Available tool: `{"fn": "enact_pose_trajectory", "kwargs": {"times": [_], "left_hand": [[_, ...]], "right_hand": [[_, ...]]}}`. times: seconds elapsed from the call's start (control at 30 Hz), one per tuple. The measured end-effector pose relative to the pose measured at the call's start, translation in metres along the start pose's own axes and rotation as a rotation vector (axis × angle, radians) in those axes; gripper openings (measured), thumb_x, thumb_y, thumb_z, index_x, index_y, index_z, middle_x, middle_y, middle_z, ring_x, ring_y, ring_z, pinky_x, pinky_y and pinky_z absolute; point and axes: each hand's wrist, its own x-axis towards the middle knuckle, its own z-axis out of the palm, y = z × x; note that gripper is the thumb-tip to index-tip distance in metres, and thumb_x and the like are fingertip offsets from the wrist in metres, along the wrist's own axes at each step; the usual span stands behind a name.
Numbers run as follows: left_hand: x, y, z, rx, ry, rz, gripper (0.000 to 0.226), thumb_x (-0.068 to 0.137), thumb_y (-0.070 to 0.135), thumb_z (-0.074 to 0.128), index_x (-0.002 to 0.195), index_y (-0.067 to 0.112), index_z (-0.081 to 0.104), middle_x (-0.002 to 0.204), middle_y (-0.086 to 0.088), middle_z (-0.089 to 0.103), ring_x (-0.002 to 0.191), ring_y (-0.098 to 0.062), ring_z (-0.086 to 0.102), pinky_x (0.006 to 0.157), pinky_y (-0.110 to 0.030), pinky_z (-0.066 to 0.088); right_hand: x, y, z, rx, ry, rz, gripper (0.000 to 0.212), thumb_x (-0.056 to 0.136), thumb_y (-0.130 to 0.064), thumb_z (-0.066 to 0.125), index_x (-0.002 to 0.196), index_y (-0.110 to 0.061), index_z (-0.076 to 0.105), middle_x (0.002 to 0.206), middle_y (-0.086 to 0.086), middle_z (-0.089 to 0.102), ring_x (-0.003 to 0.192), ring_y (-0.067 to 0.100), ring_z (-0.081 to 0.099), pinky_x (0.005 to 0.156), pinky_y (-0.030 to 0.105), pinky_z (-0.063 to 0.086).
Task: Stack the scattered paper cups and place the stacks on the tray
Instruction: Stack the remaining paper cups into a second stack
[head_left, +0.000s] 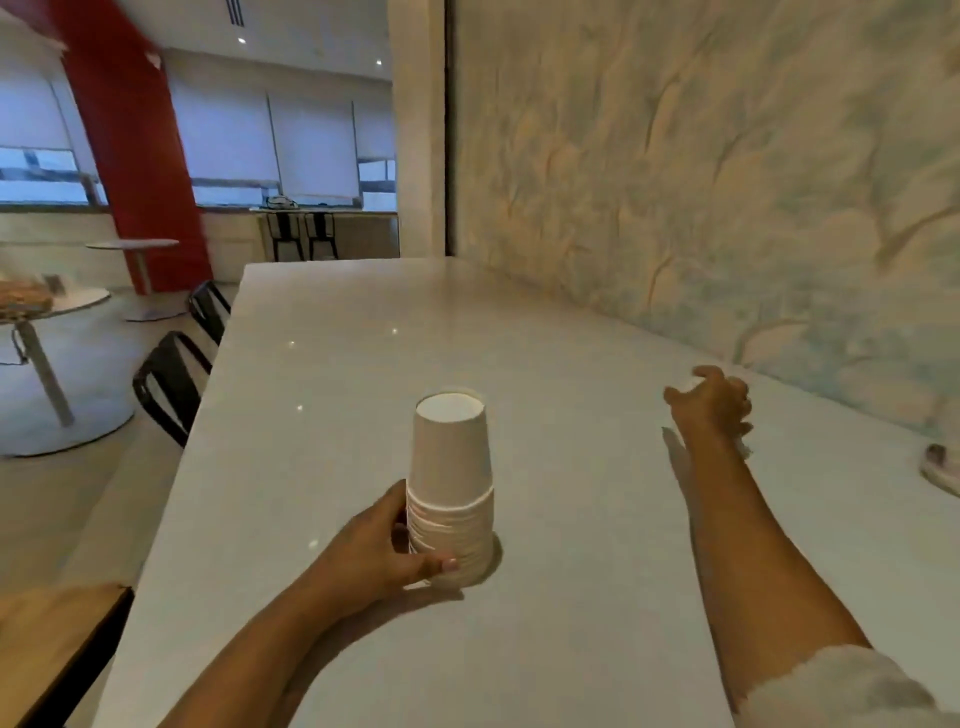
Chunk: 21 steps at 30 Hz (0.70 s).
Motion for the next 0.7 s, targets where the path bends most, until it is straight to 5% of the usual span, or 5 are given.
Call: {"fn": "enact_pose_trajectory", "kwargs": {"times": [0.27,0.57,0.7], "left_hand": [[0.0,0.001,-0.001,0.004,-0.027,0.038,0.066,0.056,0.058,0.069,0.109,0.055,0.031,0.11,0.037,0.047,0.096,0.018,0.053,0.07,0.0,0.044],[0.0,0.0,-0.002,-0.012,-0.035,0.049,0.067,0.057,0.061,0.069,0.111,0.056,0.03,0.114,0.032,0.049,0.103,0.007,0.054,0.075,-0.005,0.046],[-0.001,0.001,-0.002,-0.024,-0.028,0.047,0.069,0.057,0.065,0.07,0.113,0.053,0.031,0.115,0.03,0.051,0.104,0.007,0.053,0.076,-0.005,0.045]], "right_hand": [[0.004,0.008,0.009,-0.06,0.108,-0.008,0.027,0.082,-0.025,0.067,0.102,-0.011,0.054,0.124,0.016,0.045,0.113,0.039,0.044,0.102,0.054,0.031],[0.008,0.01,0.008,-0.063,0.251,-0.025,0.015,0.086,-0.012,0.055,0.101,-0.014,0.058,0.114,0.017,0.058,0.115,0.042,0.044,0.112,0.058,0.002],[0.006,-0.008,0.0,-0.073,0.152,-0.041,0.01,0.084,-0.021,0.062,0.092,-0.018,0.066,0.112,0.016,0.062,0.113,0.04,0.047,0.111,0.053,0.017]]}}
